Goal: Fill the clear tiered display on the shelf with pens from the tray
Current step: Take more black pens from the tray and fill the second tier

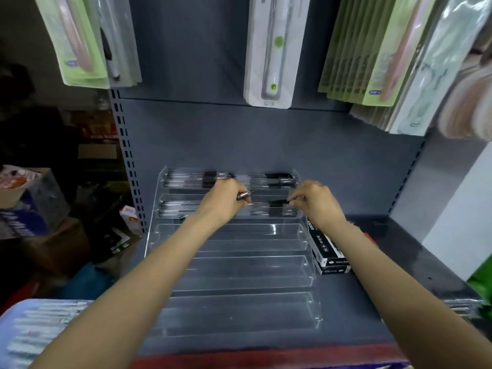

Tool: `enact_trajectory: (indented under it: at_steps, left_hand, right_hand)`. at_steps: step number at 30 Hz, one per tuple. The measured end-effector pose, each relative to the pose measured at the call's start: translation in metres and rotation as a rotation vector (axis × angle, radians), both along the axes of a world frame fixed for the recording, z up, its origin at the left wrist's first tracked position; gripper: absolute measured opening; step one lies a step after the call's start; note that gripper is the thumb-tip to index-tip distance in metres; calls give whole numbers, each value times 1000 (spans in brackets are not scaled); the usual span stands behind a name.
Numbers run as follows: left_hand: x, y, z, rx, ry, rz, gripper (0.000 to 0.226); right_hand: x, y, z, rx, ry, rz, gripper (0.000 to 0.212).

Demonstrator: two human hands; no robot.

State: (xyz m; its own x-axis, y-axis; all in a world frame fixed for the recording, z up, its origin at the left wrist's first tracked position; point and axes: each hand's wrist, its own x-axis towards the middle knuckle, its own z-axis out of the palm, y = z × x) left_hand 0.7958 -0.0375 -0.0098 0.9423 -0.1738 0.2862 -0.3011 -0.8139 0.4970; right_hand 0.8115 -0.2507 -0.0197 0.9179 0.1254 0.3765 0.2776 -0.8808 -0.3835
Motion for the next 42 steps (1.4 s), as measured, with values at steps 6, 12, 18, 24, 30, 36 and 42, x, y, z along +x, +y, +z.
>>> enact_trajectory:
  at_steps: [6, 12, 18, 24, 30, 36, 42]
  left_hand:
    - [9, -13, 2, 63, 55, 74, 12]
    - [8, -18, 5, 108, 29, 71, 6]
    - [-5, -44, 18, 139, -20, -143, 15]
    - [-6, -31, 22, -9, -77, -127, 32]
    - [-4, 3, 1, -159, -81, -27, 6]
    - [2, -2, -14, -78, -41, 11, 11]
    - [5, -2, -17, 18, -45, -9, 17]
  right_hand:
    - [-4, -15, -14, 345, -19, -15, 42]
    - [-3, -20, -11, 398, 1, 29, 38]
    - [-16, -1, 16, 553, 136, 361, 7]
    - [-10, -10, 23, 679, 107, 395, 8]
    - [-2, -28, 6, 484, 23, 173, 4]
    - [1, -23, -8, 139, -60, 146, 11]
    - [-5, -21, -6, -88, -41, 173, 15]
